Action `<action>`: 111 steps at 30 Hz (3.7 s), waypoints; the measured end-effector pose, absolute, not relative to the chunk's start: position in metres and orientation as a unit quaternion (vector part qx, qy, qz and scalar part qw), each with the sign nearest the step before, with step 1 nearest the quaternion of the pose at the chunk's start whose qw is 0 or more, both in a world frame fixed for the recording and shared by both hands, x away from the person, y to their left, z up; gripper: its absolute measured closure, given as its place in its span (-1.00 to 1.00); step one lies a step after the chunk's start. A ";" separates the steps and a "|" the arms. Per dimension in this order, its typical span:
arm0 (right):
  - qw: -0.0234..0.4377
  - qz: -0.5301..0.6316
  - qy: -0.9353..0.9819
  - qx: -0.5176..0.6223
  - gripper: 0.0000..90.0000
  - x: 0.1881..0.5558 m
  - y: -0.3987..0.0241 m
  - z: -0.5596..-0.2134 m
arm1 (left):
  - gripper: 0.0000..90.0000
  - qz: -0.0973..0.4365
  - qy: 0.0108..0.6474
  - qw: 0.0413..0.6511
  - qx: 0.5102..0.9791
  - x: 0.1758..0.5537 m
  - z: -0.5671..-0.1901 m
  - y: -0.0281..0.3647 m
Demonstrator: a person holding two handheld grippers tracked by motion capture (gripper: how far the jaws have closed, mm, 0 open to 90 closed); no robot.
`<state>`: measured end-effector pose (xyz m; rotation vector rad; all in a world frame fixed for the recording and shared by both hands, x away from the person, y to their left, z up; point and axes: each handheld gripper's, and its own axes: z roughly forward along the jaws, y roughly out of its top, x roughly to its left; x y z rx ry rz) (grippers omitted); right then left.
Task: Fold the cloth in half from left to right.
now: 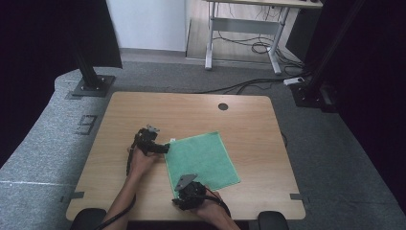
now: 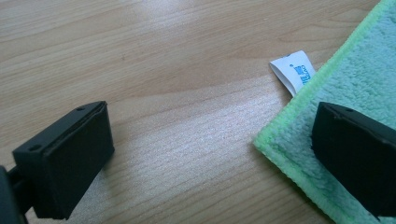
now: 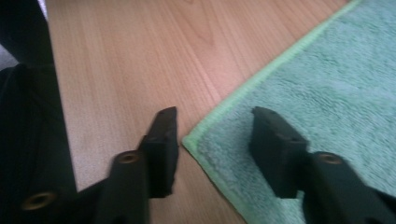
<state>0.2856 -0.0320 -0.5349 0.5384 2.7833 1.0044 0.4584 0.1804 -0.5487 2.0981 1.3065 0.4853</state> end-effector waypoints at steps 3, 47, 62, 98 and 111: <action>0.070 0.336 0.922 0.181 0.68 0.287 -0.035 -0.535 | -0.59 0.185 0.466 0.331 0.800 0.451 -0.547 0.179; 0.067 0.400 0.892 0.199 0.87 0.286 -0.063 -0.496 | 0.91 0.161 0.436 0.392 0.794 0.441 -0.491 0.168; 0.093 0.401 0.878 0.247 0.87 0.294 -0.118 -0.498 | 0.91 0.155 0.411 0.393 0.808 0.462 -0.493 0.115; 0.114 0.371 0.867 0.311 0.85 0.305 -0.168 -0.520 | 0.80 0.152 0.389 0.369 0.830 0.488 -0.519 0.050; 0.147 0.375 0.852 0.336 0.36 0.308 -0.184 -0.517 | -0.26 0.197 0.393 0.392 0.808 0.482 -0.498 0.053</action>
